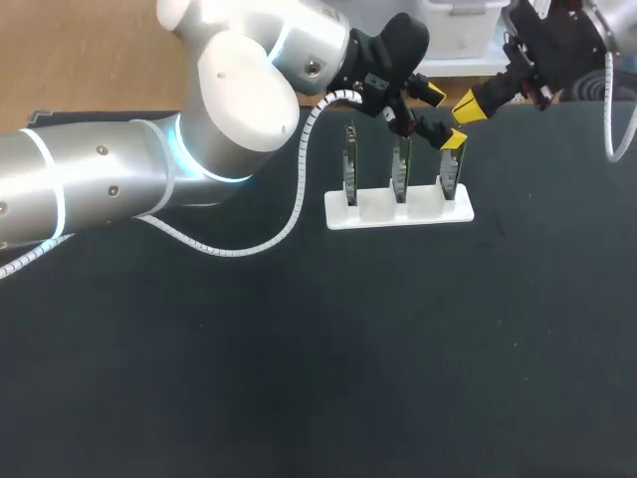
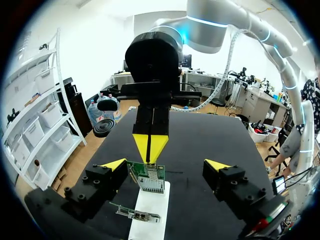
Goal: Pick up the optical module with the left hand, and insert it into the network port with the right hand.
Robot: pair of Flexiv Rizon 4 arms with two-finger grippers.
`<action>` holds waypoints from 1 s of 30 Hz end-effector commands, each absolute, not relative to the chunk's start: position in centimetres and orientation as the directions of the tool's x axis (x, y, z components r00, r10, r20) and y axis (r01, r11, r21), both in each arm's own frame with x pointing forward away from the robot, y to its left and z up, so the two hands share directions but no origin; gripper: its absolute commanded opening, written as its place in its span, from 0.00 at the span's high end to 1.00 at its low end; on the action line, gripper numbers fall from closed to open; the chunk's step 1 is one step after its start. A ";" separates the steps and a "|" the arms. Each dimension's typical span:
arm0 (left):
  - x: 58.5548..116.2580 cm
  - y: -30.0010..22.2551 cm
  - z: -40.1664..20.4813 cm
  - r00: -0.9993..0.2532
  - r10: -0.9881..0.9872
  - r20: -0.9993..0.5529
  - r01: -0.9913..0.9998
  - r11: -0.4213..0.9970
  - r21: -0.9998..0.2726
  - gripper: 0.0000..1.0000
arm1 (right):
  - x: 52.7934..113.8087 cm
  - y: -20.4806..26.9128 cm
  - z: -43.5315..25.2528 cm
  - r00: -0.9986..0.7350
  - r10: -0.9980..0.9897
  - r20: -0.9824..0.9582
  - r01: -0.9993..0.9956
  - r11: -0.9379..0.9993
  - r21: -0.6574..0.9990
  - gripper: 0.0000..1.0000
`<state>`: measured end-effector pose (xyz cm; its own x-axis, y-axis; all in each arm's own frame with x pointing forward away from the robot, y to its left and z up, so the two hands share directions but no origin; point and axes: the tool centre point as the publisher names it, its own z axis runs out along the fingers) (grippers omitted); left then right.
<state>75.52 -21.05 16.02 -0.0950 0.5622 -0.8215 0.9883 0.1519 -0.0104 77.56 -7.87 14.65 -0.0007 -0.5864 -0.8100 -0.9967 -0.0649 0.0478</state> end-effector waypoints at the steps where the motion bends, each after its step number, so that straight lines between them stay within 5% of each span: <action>1: 75.6 -21.0 16.0 -0.094 0.563 -0.821 0.989 0.150 -0.010 0.00 | 77.6 -7.8 14.4 -0.002 -0.585 -0.811 -0.997 -0.063 0.048 1.00; 30: 75.6 -21.0 16.0 -0.094 0.563 -0.821 0.989 0.150 -0.010 0.00 | 77.4 -8.0 13.8 -0.016 -0.587 -0.810 -0.996 -0.059 0.062 1.00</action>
